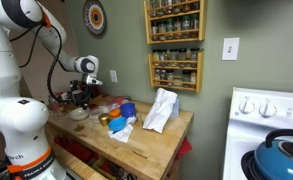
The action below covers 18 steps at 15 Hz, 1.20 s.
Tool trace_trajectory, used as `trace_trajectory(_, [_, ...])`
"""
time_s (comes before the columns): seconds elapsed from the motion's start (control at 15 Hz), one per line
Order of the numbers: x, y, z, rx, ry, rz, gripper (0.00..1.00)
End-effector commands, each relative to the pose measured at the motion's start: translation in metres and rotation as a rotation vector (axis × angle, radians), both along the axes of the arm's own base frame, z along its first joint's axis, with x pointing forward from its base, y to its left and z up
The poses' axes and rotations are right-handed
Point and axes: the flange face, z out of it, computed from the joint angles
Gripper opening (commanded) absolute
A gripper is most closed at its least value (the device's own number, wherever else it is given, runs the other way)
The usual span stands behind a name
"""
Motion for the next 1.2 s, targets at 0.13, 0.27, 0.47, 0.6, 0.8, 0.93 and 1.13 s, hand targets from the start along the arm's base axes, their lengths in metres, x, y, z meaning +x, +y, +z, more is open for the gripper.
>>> trace_trajectory(0.13, [-0.001, -0.001, 0.000, 0.001, 0.002, 0.006, 1.00])
trace_trajectory(0.27, [0.002, -0.004, -0.002, -0.001, -0.002, 0.013, 1.00])
trace_trajectory(0.47, [0.009, -0.014, -0.008, 0.018, -0.023, 0.061, 1.00])
trace_trajectory(0.6, [0.014, -0.022, -0.012, 0.041, -0.034, 0.097, 1.00])
trace_trajectory(0.8, [0.020, -0.038, -0.017, 0.067, -0.053, 0.134, 1.00])
trace_trajectory(0.93, [0.023, -0.052, -0.018, 0.072, -0.062, 0.153, 1.00])
trace_trajectory(1.13, [0.027, -0.070, -0.025, 0.087, -0.062, 0.164, 1.00])
